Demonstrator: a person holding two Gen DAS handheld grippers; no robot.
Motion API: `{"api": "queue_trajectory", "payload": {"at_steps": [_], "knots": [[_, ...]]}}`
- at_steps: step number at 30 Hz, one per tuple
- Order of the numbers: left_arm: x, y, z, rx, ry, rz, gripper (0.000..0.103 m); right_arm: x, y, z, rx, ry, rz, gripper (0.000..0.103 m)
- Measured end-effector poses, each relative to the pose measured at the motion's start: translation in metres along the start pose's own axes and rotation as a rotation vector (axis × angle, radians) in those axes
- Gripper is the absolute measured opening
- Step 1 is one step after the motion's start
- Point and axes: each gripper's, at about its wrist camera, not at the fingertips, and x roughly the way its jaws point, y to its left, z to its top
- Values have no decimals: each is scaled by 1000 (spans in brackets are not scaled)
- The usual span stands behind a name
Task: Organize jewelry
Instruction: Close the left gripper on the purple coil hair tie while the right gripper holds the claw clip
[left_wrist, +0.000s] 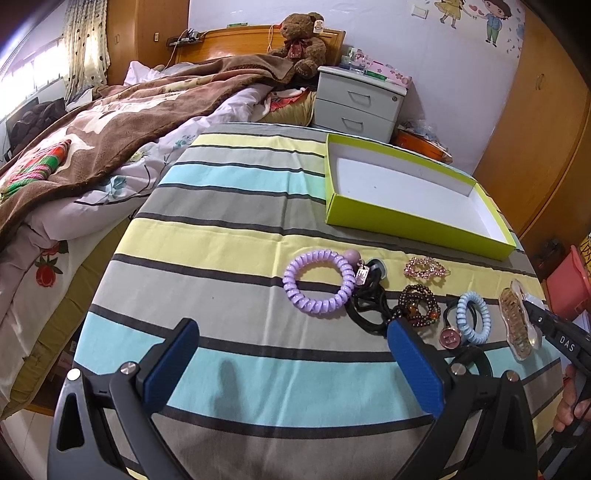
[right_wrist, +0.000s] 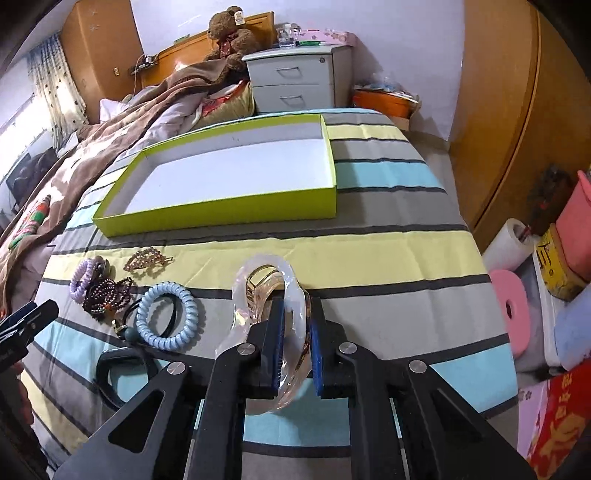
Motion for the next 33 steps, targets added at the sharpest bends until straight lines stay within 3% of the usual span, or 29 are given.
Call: {"api": "queue_trajectory", "payload": {"at_steps": [11,18,23,27,33], "knots": [[9,11,23,-21,-6,43,97,-19,-10,11,16,-70,-3,13],[34,14,29,16,54,95,78,-24,-9,18,10,-92,12,13],[45,10,26,32,76,85,78,-22,-8,21,8,-92,18,13],[50,0,26,73,84,82,70,-20,-6,25,1,-91,28,13],[48,-10,27,113,77,62,48,-18,-6,26,0,-91,32,13]]}}
